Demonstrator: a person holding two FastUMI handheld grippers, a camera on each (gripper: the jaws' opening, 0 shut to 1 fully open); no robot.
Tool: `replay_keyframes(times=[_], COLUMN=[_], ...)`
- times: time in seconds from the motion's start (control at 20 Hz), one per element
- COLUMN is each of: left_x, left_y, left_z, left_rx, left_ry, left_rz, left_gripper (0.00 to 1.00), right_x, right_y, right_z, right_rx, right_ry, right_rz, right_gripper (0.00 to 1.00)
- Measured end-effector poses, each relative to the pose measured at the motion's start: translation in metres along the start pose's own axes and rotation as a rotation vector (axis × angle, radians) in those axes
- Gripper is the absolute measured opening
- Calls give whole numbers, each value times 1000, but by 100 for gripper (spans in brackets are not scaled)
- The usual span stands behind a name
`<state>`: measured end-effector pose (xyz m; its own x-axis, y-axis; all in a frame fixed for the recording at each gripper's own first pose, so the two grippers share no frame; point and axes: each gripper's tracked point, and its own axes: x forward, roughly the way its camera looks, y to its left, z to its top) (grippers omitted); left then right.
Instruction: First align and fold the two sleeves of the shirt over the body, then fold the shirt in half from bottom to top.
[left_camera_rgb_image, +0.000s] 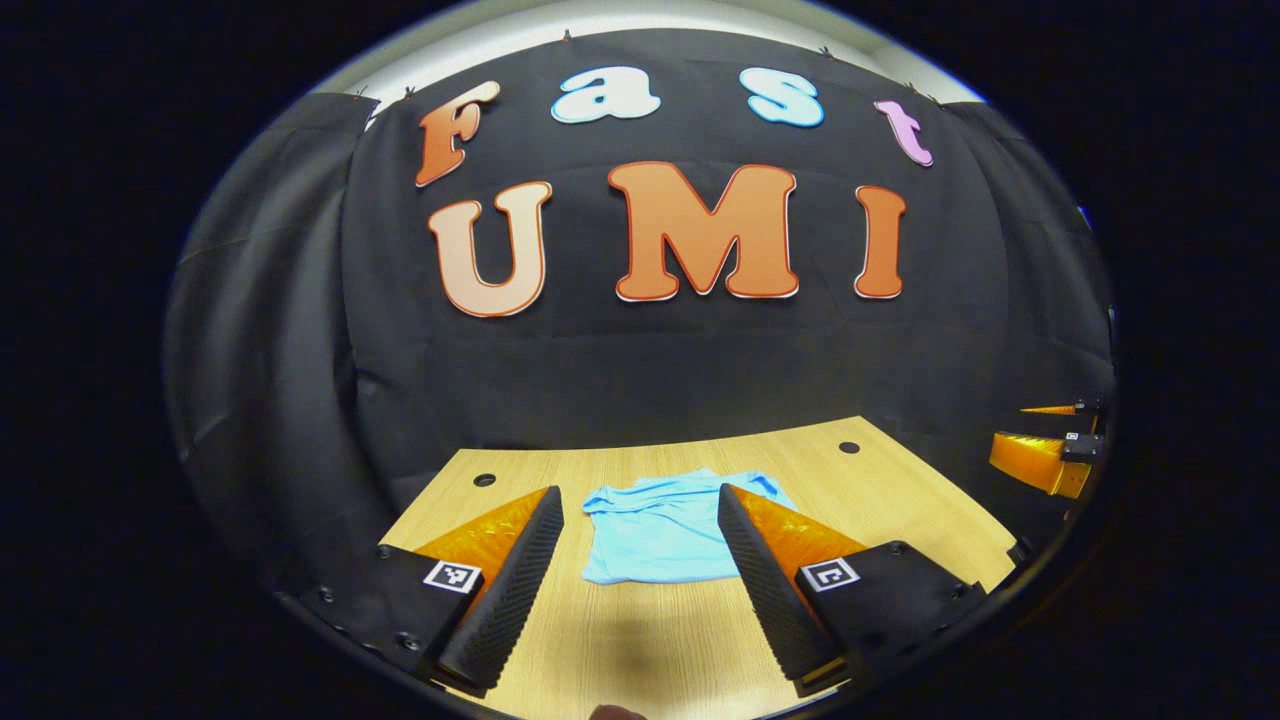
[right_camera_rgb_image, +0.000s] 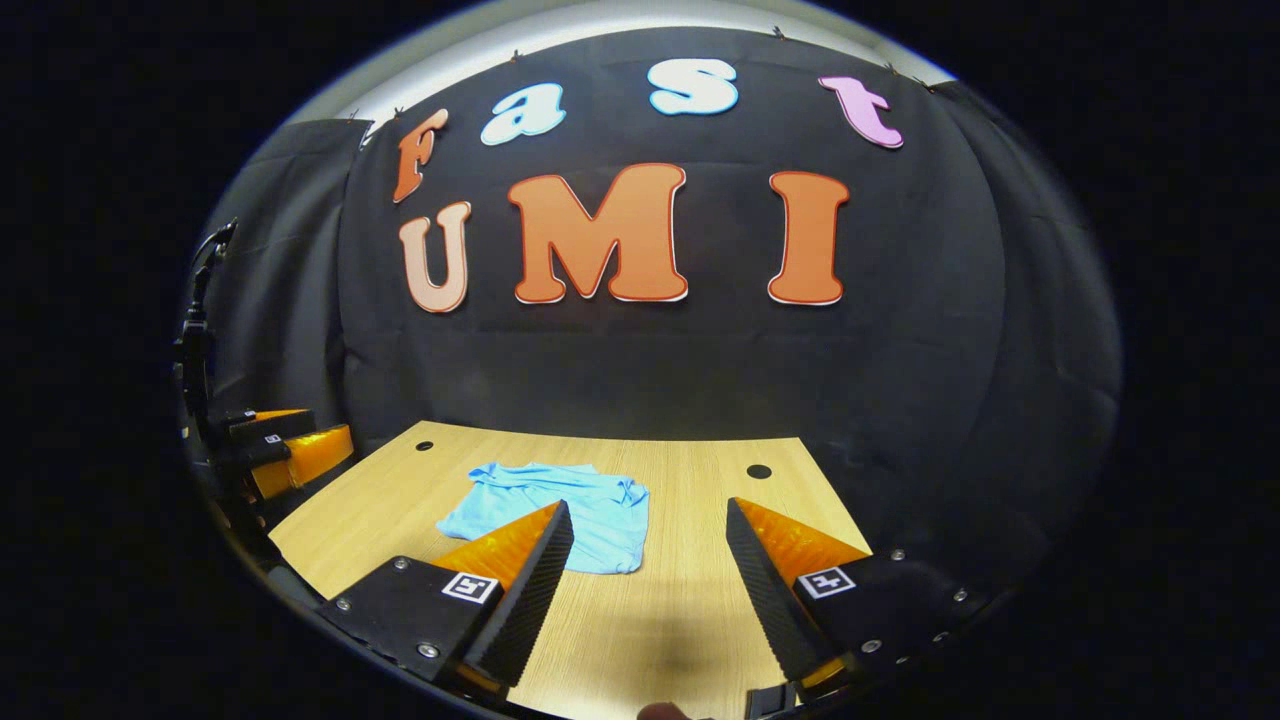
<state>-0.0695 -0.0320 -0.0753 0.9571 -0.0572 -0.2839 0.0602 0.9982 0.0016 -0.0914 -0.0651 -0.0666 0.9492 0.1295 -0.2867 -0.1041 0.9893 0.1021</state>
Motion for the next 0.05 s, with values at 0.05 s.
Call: replay_keyframes(times=[0.05], left_x=[-15], left_y=[-2], left_z=[1], left_rx=[-9], left_ry=[-15], left_rz=[12], left_gripper=[100], right_x=[-10], right_y=[1], right_z=[0], right_rx=[-1], right_ry=[-11], right_rz=[3], right_gripper=[93])
